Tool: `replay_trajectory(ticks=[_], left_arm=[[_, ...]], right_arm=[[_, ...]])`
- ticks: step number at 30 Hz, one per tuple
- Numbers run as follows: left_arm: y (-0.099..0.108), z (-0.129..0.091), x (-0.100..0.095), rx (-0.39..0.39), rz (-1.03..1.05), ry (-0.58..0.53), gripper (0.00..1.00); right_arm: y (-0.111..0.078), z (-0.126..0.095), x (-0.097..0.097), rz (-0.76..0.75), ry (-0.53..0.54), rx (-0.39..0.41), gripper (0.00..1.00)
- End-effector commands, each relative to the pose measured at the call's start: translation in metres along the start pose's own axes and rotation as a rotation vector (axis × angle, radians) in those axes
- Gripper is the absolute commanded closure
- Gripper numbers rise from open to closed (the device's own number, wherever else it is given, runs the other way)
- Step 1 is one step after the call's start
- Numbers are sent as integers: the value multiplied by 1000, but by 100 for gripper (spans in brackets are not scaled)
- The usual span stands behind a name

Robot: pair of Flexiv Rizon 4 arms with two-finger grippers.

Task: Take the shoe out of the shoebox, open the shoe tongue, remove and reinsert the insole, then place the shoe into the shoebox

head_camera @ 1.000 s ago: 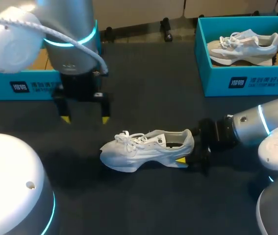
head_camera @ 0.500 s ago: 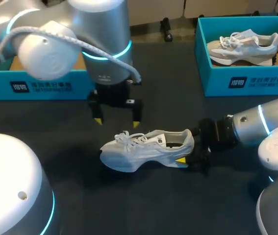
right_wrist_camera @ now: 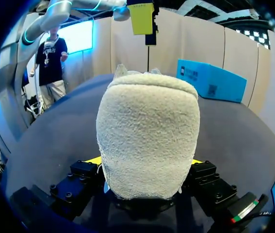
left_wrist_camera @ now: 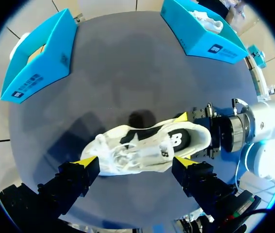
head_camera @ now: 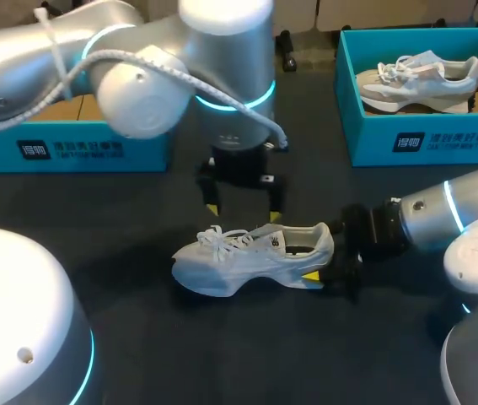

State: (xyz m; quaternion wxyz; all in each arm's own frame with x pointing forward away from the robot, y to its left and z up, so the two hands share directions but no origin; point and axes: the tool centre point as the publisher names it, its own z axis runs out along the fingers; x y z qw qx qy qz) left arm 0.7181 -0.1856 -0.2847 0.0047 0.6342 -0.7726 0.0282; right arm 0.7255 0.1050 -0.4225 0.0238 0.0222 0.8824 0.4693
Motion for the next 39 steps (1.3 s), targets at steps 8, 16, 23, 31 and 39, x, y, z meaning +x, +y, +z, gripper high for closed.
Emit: replay_trajectory(ticks=[8,16,23,31,39], left_arm=[[-6,34,29,15,40,-63,0],[-15,48,36,5,75,-87,0],[-16,57,37,-7,90,-102,0],[-15,71,33,-23,92,-130,0],[-10,81,23,-27,89,-164,0]], right_arm=[[-5,2,-4,0,-1,5,100],[-5,2,-4,0,-1,5,100],[-5,2,-4,0,-1,5,100],[-5,2,-4,0,-1,5,100],[-5,2,-4,0,-1,5,100]])
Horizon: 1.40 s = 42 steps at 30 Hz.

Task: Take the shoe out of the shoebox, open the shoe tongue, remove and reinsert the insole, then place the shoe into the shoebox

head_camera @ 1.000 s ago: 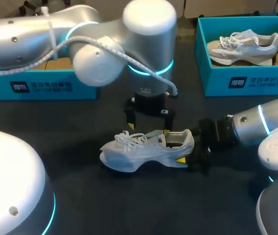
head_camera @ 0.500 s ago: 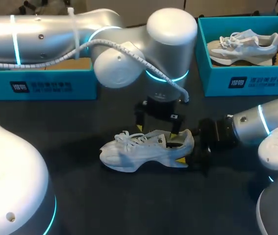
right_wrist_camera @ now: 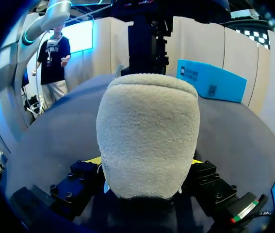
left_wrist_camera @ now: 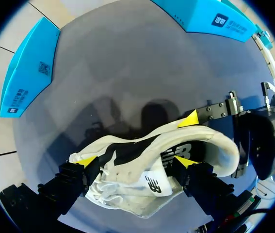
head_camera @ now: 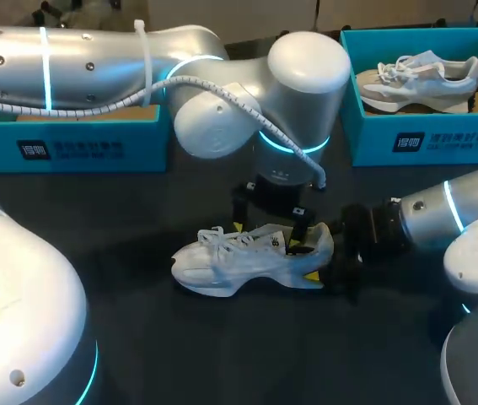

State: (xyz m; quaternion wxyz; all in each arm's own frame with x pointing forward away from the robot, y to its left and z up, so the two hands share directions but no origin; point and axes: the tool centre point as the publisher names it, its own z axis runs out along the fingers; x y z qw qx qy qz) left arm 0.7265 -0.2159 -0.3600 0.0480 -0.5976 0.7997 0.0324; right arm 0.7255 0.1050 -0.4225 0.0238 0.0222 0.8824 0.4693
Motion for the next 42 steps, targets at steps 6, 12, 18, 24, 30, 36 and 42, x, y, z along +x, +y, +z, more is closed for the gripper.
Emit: replay_trajectory(ticks=[6,12,18,24,30,36,42], left_arm=[[2,10,-14,-5,-33,-39,0],[4,14,-26,10,-51,-68,0],[8,7,-41,12,-84,-79,0],[10,-5,-52,1,-140,-95,0],[19,-14,-60,-19,-180,-113,0],[28,-19,-61,-44,-202,-132,0],[37,-24,-59,-103,-229,-149,19]], right_arm=[[-5,2,-4,0,-1,5,100],[-5,2,-4,0,-1,5,100],[-5,2,-4,0,-1,5,100],[-5,2,-4,0,-1,5,100],[-5,2,-4,0,-1,5,100],[-5,2,-4,0,-1,5,100],[-5,2,-4,0,-1,5,100]])
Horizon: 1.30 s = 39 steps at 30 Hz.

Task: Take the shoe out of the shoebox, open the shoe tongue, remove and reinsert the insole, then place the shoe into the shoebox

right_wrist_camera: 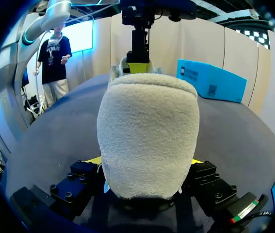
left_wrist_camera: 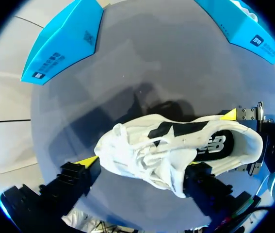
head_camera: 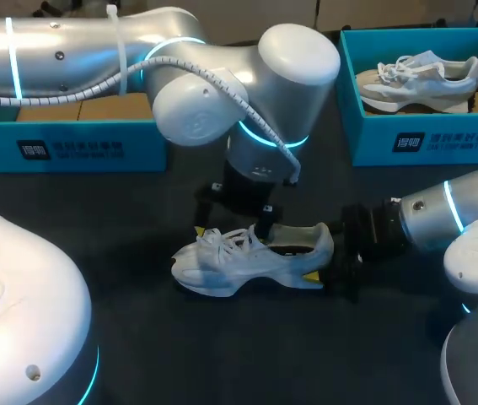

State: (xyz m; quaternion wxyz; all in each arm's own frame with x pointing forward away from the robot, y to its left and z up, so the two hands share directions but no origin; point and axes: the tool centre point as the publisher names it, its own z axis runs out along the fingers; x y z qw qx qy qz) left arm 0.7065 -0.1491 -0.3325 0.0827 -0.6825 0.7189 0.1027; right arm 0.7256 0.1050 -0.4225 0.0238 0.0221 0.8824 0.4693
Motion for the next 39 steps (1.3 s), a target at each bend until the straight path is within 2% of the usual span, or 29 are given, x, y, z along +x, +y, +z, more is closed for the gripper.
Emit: replay_trajectory(ticks=[1,6,9,11,13,21,25,32,39], left_arm=[[1,-3,3,-30,-2,-8,24],[2,-8,9,-57,-11,-7,62],[5,-13,11,-70,6,5,72],[6,-16,11,-77,24,11,84],[6,-18,10,-83,46,17,100],[9,-33,-8,-88,135,78,100],[11,-32,-18,-78,170,82,100],[16,-10,-37,-69,203,45,100],[6,19,-51,-39,199,14,100]], right_arm=[[-5,2,-4,0,0,5,100],[-5,2,-4,0,0,5,100],[-5,2,-4,0,0,5,100],[-5,2,-4,0,0,5,100],[-5,2,-4,0,0,5,100],[-5,2,-4,0,0,5,100],[-5,2,-4,0,0,5,100],[-5,2,-4,0,0,5,100],[-5,2,-4,0,0,5,100]])
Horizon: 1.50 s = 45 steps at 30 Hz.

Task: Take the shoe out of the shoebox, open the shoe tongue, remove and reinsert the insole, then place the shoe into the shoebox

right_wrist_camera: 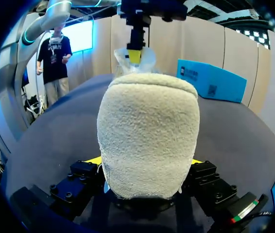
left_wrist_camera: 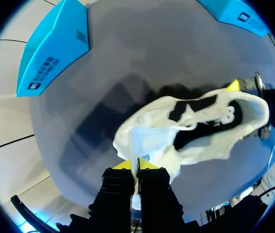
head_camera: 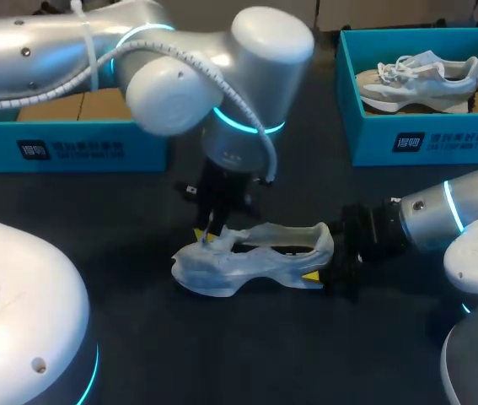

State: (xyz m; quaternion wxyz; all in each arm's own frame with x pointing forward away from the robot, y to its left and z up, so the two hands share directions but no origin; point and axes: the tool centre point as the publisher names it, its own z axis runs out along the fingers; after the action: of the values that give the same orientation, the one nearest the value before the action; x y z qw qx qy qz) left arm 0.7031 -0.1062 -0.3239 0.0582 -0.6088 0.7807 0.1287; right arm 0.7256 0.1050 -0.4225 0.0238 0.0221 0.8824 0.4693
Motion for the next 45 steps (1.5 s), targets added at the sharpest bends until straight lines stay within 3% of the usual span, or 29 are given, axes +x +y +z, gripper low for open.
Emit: replay_trajectory(ticks=[1,7,14,15,17,22,31,37,39,45], left_arm=[[1,17,-9,16,-4,19,100],[-7,38,-18,56,12,56,100],[-18,55,-25,47,-7,37,100],[-18,57,-25,47,-6,35,93],[-19,61,-29,45,0,32,68],[-22,61,-45,43,13,34,56],[-25,56,-54,29,22,59,51],[-32,30,-59,65,59,124,16],[-32,20,-58,95,109,158,0],[-37,-13,-50,158,297,238,0]], right_arm=[[-5,2,-4,1,0,5,100],[-5,2,-4,1,0,5,100],[-5,2,-4,1,0,5,100],[-5,2,-4,1,0,5,100],[-5,2,-4,1,0,5,100],[-5,2,-4,1,0,5,100],[-5,2,-4,1,0,5,100],[-5,2,-4,1,0,5,100],[-5,2,-4,1,0,5,100],[-5,2,-4,1,0,5,100]])
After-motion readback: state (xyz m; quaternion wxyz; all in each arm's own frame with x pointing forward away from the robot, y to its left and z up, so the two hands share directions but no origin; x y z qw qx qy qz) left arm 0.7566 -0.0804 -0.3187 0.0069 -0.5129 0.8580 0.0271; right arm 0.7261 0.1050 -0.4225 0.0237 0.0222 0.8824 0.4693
